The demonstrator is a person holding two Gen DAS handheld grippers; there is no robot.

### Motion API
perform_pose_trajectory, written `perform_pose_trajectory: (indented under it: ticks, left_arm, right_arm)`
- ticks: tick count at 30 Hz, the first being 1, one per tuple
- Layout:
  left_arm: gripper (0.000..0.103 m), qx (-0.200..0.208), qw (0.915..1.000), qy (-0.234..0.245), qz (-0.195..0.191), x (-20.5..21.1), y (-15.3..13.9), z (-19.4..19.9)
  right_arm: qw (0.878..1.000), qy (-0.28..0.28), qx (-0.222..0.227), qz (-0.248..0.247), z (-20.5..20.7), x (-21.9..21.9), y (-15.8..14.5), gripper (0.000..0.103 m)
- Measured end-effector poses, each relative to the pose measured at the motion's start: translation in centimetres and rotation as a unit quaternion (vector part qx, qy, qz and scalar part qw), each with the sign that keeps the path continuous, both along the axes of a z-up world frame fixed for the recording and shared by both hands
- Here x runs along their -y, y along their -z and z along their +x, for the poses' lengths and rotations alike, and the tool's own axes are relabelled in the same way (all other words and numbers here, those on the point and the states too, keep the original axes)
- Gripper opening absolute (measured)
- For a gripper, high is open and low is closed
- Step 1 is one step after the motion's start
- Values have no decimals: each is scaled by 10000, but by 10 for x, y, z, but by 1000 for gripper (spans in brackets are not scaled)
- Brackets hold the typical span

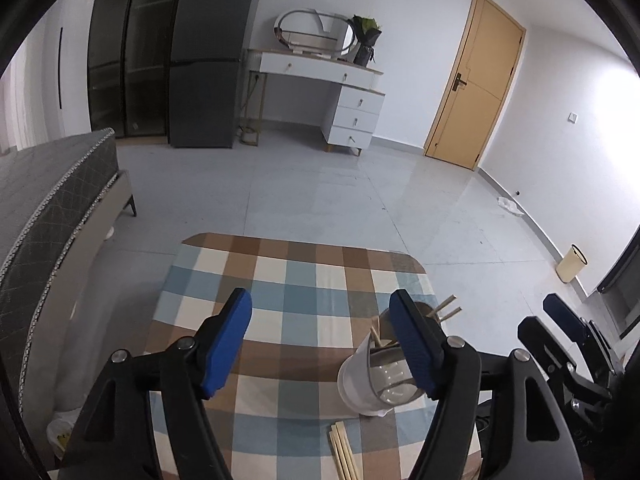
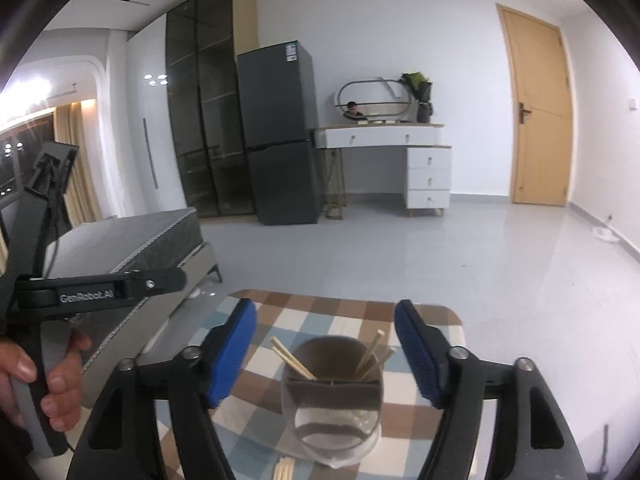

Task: Organize utensils
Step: 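Open both grippers and pull them back from the holder, then lower both grippers toward the chopstick pile beside the holder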

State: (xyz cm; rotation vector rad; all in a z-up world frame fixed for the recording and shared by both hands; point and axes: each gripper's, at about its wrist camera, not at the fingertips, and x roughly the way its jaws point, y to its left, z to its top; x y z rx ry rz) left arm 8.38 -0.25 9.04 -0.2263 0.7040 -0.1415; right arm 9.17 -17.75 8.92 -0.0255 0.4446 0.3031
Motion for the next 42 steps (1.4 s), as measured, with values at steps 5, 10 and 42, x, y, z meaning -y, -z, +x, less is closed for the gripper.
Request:
perform_pose_trajectory:
  ticks: [5,10,42]
  left_arm:
    - [72,205,9997,-79,75,-5,-6,-21]
    - [82,445,9986,-229,157,-10,-7,-39]
    - [91,-102,9981,-350,493,0,110,-60]
  right_arm:
    - [9999,28,77,83,-24,-3,-5,81]
    - [9996,82,220,182,-48,-4,-7,88]
    - [9966,344,-745,-77,-85,-7,101,102]
